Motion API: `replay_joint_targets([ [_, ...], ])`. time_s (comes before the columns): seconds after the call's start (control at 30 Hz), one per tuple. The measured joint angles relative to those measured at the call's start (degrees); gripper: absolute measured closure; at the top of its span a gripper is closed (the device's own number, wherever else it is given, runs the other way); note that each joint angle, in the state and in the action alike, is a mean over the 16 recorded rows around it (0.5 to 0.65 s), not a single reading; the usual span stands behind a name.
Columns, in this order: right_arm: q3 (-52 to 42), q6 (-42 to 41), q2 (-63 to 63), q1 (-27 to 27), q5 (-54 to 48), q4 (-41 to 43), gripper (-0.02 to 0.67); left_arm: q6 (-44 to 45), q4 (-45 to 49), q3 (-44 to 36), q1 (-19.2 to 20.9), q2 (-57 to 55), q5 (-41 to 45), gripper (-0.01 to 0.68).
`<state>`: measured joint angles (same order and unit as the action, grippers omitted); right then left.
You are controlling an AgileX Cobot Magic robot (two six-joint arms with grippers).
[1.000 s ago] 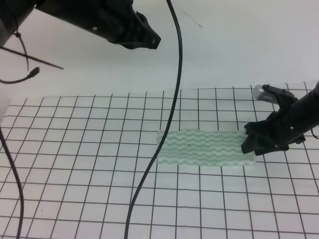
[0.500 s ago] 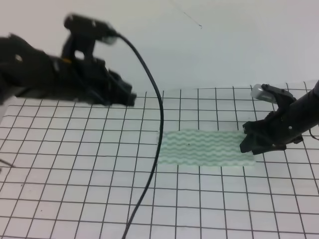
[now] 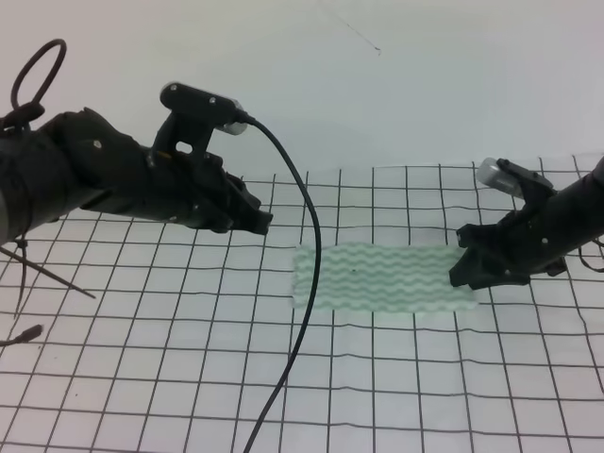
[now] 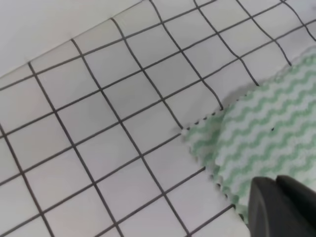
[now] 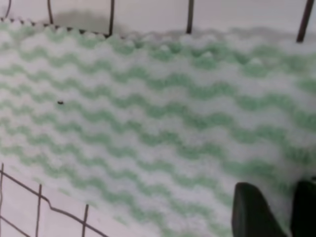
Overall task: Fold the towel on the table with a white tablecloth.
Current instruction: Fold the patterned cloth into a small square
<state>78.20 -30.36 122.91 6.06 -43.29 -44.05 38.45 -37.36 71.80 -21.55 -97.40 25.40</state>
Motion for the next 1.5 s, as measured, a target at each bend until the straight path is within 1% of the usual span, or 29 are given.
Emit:
replay_joint_targets([
  [0.17,0.0,-0.7,-0.3,0.0,-0.4,-0.8,0.576,0.5,0.1,0.0,0.0,-0.3,0.6,0.610],
  [0.33,0.0,-1.4,-2.0,0.0,-0.9,-0.9,0.637,0.6,0.2,0.0,0.0,-0.4,1.4,0.516],
  [0.4,0.0,-1.6,-2.8,0.2,-1.2,-0.9,0.648,0.5,0.2,0.0,0.0,-0.4,1.8,0.476],
  [0.53,0.0,-2.1,-4.3,0.8,-1.6,-1.2,0.649,0.4,0.1,0.0,0.0,-0.4,2.3,0.399],
  [0.67,0.0,-2.7,-5.3,2.0,-1.2,-1.9,0.649,0.4,0.1,0.1,0.0,-0.4,2.5,0.360],
  [0.8,0.0,-4.0,-5.6,3.9,0.2,-3.7,0.649,0.4,0.1,0.2,0.0,-0.4,2.5,0.348],
  [1.13,0.0,-9.1,-5.2,9.2,5.4,-11.1,0.649,0.4,1.4,0.6,0.2,-0.4,2.6,0.346],
  [1.3,0.3,-11.9,-4.7,11.0,6.7,-15.2,0.649,0.0,2.2,0.6,1.0,-0.4,2.7,0.346],
  [1.5,1.6,-14.1,-3.5,13.0,6.7,-18.2,0.649,-0.8,2.8,0.6,2.5,-0.4,3.1,0.345],
])
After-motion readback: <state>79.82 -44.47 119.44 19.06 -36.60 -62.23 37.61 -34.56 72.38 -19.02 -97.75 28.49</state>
